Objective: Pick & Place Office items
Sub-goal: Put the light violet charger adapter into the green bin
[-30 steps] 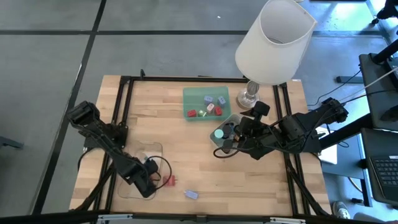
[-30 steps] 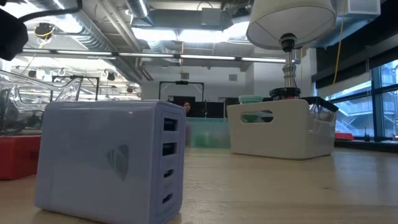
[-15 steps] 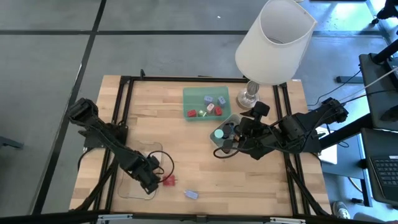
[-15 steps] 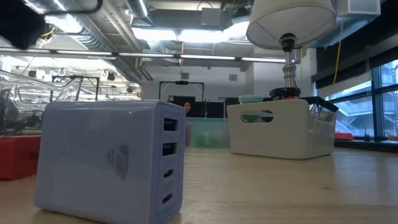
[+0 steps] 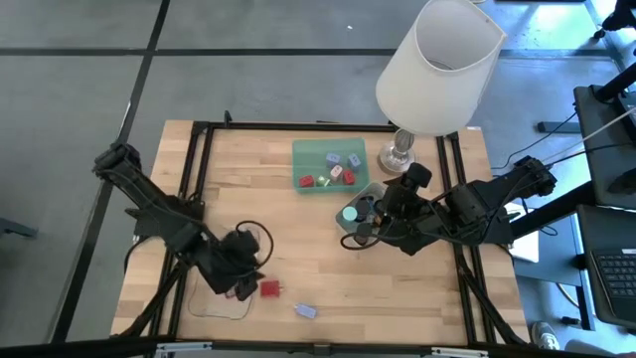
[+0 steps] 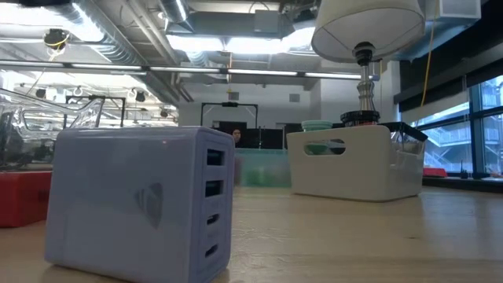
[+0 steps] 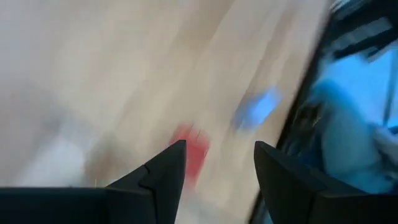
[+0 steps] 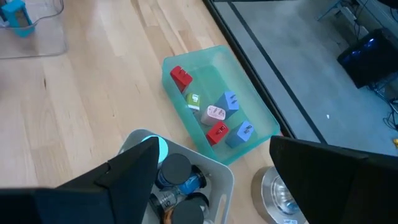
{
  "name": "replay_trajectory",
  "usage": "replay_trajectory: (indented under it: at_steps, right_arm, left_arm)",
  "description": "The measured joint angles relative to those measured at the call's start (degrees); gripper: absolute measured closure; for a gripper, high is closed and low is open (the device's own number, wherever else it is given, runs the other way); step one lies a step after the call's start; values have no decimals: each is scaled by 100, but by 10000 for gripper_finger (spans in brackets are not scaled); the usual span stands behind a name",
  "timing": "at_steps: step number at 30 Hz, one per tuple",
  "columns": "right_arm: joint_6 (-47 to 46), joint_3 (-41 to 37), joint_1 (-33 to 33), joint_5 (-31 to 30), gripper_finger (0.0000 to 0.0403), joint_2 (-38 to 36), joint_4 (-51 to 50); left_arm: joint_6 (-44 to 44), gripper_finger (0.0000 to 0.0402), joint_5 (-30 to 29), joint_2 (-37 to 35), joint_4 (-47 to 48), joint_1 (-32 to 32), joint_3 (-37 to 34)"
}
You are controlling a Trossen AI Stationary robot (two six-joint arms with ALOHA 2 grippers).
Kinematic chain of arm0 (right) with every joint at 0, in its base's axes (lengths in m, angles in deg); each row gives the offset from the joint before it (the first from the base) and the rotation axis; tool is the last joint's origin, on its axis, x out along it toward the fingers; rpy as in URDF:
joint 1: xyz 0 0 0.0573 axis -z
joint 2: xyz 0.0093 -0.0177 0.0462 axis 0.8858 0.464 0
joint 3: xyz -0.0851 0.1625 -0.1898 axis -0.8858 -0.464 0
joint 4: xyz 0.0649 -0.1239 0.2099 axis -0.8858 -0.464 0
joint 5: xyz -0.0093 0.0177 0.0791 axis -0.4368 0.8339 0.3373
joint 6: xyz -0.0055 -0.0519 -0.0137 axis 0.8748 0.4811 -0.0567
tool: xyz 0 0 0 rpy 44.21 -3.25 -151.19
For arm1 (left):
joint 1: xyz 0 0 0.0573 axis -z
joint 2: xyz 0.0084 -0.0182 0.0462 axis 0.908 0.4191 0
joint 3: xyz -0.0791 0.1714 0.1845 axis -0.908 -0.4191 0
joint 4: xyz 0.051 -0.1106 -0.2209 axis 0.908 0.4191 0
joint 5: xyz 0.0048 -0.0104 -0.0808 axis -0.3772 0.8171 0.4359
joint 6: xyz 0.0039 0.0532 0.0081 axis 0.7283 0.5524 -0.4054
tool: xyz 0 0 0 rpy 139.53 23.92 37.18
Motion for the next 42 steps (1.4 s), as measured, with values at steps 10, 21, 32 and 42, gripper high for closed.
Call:
replay_trajectory:
  at_steps: [10, 21, 32, 42]
  right_arm:
    - [-276, 0, 0, -245, 92, 0, 13]
    - [-312, 0, 40, 762, 92, 0, 102]
    - [-312, 0, 39, 2179, 92, 0, 400]
    - [-310, 0, 39, 2511, 92, 0, 708]
  left_arm:
    - [4664, 207, -2166, 706, -3145, -56, 9]
    - [5065, 167, -506, 1612, -4009, -462, 9]
    - [5169, 153, 861, 2779, -4669, -595, 2]
    - [5303, 153, 973, 2837, -4577, -584, 0]
